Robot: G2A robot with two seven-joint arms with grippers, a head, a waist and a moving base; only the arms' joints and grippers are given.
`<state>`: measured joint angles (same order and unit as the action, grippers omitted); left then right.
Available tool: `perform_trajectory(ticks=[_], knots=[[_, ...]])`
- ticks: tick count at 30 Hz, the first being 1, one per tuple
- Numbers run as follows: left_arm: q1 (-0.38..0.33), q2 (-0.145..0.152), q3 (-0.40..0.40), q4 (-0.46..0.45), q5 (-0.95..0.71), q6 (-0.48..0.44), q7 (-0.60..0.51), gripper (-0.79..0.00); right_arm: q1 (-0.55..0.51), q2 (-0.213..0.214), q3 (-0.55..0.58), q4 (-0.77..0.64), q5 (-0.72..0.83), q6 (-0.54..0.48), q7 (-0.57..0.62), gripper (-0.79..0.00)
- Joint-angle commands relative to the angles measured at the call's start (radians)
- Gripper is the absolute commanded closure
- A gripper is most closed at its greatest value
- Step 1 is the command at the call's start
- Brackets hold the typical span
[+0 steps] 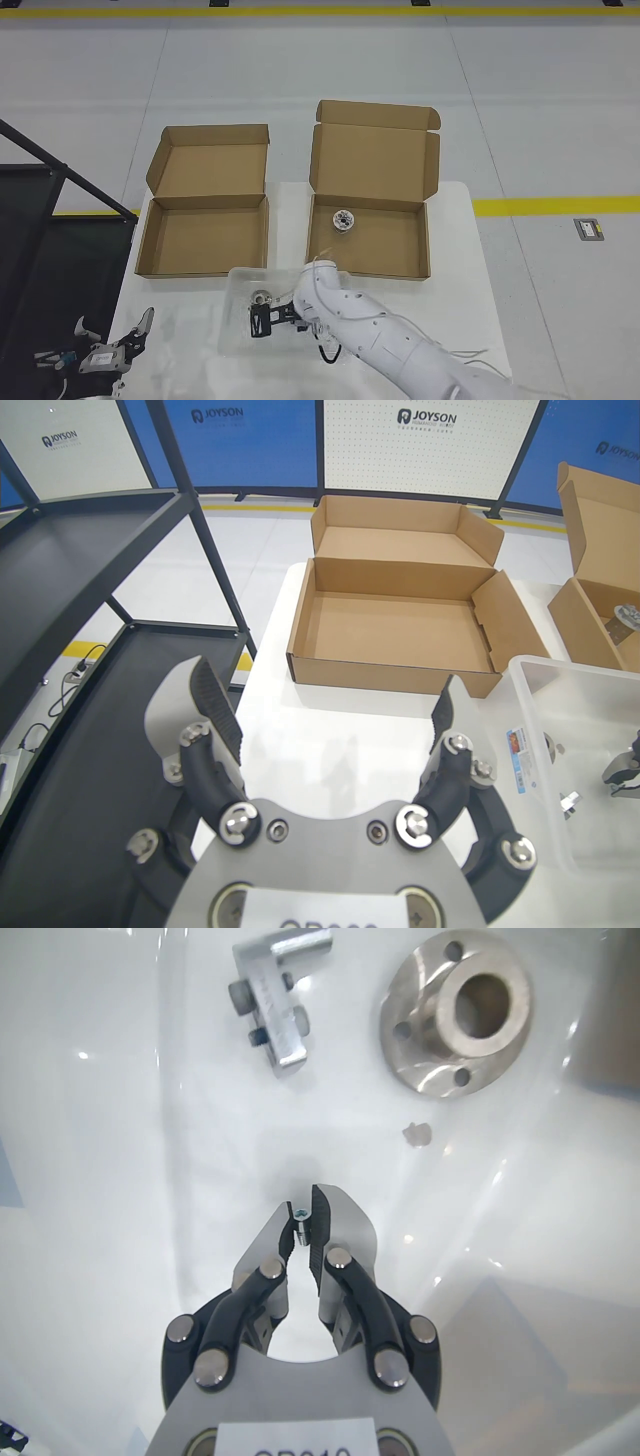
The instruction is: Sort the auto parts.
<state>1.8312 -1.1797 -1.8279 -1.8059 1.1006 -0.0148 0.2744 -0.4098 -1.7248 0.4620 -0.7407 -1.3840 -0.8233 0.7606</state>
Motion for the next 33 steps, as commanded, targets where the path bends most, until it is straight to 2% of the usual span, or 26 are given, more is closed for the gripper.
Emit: perform_trajectory(ticks=[1,6,10,15,18,22,28,33], knots=[[0.000,0.000,0.000,0.000,0.000,0.000,0.000,-0.785,0.004,0.013,0.024,-0.029,0.000,-0.016,-0.040,0.000],[0.000,0.000,0.000,0.000,0.000,0.000,0.000,-0.785,-0.002,0.065,0.107,-0.165,-0.024,-0.049,-0.102,0.000],[0.000,0.000,0.000,0.000,0.000,0.000,0.000,-0.785,-0.056,0.127,0.228,-0.365,-0.056,-0.021,-0.079,0.000],[0.000,0.000,0.000,0.000,0.000,0.000,0.000,-0.785,-0.203,0.197,0.393,-0.667,-0.159,0.075,0.067,0.000],[0.000,0.000,0.000,0.000,0.000,0.000,0.000,-0.785,-0.272,0.221,0.460,-0.763,-0.212,0.115,0.135,0.000],[0.000,0.000,0.000,0.000,0.000,0.000,0.000,-0.785,-0.298,0.232,0.492,-0.763,-0.244,0.133,0.180,0.000],[0.000,0.000,0.000,0.000,0.000,0.000,0.000,-0.785,-0.259,0.225,0.482,-0.648,-0.254,0.166,0.209,0.000],[0.000,0.000,0.000,0.000,0.000,0.000,0.000,-0.785,-0.225,0.222,0.489,-0.539,-0.256,0.200,0.171,0.000]])
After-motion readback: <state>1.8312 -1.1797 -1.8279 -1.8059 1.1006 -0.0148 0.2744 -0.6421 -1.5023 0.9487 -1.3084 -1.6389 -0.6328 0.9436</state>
